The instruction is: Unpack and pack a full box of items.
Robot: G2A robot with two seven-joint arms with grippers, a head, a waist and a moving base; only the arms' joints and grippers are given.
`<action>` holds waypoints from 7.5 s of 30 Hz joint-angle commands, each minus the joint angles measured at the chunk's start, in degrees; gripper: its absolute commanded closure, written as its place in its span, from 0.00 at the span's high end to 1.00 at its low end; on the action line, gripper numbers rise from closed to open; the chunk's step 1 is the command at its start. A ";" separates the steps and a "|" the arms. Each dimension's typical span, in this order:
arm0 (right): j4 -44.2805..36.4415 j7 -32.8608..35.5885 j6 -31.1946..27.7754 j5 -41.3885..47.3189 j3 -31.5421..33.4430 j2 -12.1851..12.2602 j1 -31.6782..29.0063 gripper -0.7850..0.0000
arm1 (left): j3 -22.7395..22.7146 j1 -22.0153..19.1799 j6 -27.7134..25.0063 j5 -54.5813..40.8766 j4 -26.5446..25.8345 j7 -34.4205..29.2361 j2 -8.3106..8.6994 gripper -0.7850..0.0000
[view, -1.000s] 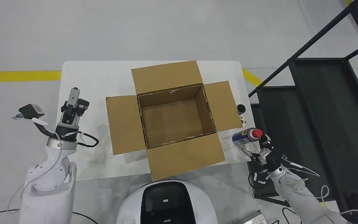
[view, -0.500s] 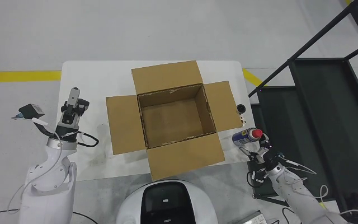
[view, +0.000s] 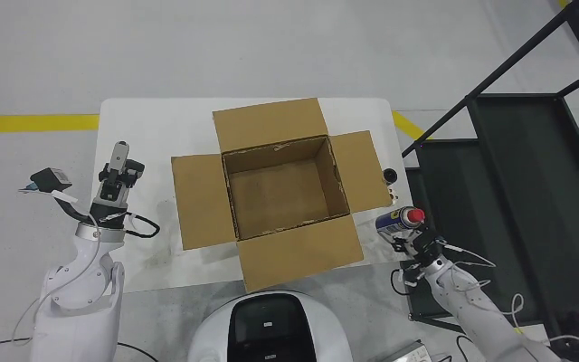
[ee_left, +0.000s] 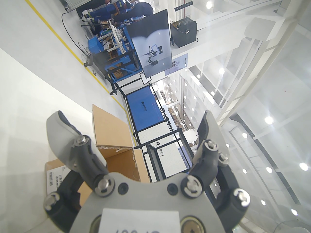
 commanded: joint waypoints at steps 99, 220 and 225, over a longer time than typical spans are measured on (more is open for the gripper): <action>-69.85 32.51 15.39 -12.00 22.68 5.98 -26.27 0.00 | 0.00 0.00 0.00 0.00 0.00 0.00 0.00 1.00; -65.24 63.01 -22.10 12.01 26.91 1.97 -10.96 1.00 | 0.00 0.00 0.00 0.00 0.00 0.00 0.00 1.00; -60.85 63.56 -19.44 19.87 29.92 1.93 -11.09 1.00 | 0.00 0.00 0.00 0.00 0.00 0.00 0.00 1.00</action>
